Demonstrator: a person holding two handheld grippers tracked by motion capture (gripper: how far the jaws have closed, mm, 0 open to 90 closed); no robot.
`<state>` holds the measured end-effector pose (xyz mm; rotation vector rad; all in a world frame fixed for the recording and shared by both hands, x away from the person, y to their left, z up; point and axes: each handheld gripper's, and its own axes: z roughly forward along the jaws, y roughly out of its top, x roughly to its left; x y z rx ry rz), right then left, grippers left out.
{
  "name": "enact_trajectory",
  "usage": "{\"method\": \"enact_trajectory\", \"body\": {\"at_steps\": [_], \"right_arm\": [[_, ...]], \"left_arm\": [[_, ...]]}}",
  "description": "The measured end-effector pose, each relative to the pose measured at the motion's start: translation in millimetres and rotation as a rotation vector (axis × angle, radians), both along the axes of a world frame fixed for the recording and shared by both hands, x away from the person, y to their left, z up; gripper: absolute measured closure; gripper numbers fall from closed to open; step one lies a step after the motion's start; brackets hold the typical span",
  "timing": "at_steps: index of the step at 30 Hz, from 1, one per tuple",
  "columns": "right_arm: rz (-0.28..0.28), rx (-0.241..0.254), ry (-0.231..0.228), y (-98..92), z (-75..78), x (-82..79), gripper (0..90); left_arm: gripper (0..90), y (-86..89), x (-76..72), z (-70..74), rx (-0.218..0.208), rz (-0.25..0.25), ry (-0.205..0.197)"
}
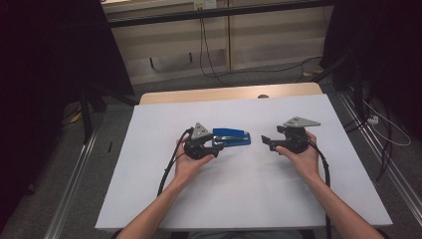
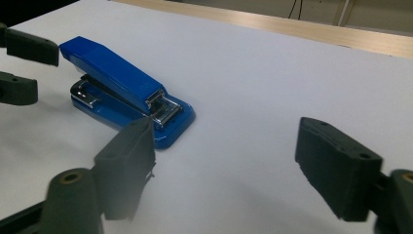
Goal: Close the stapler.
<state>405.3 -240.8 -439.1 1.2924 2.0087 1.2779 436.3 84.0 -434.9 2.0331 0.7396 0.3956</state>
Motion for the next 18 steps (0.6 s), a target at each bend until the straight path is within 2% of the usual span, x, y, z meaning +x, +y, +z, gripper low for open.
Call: {"method": "enact_trajectory", "body": {"at_steps": [1, 3, 5, 7, 12, 16, 18], "right_arm": [[-0.003, 0.003, 0.0, 0.5, -0.1, 0.0, 15.7], [-0.008, 0.012, 0.002, 1.8, -0.7, -0.1, 10.9], [-0.003, 0.014, 0.007, 3.0, -0.8, -1.0, 9.4], [-0.003, 0.024, 0.001, 4.3, 0.7, -2.4, 9.2], [-0.016, 0.024, -0.024, 5.2, 4.1, -6.3, 3.8], [-0.016, 0.016, -0.058, 5.7, 4.1, -11.7, 3.8], [-0.014, 0.026, -0.051, 5.5, 5.5, -13.6, 3.9]], "left_arm": [[27.8, 0.6, 0.5, 0.0, -0.006, 0.013, -0.002], [21.0, 1.8, 1.1, 0.6, -0.006, 0.01, -0.008], [14.1, 3.4, 1.1, 1.8, -0.003, 0.011, -0.016], [8.6, 5.7, 1.3, 2.8, -0.009, 0.012, -0.007], [3.9, 11.3, 1.6, 5.1, -0.056, 0.013, 0.033], [4.0, 16.3, -2.8, 6.6, -0.081, 0.02, 0.049], [4.0, 20.8, -4.8, 7.5, -0.082, 0.013, 0.047]]}}
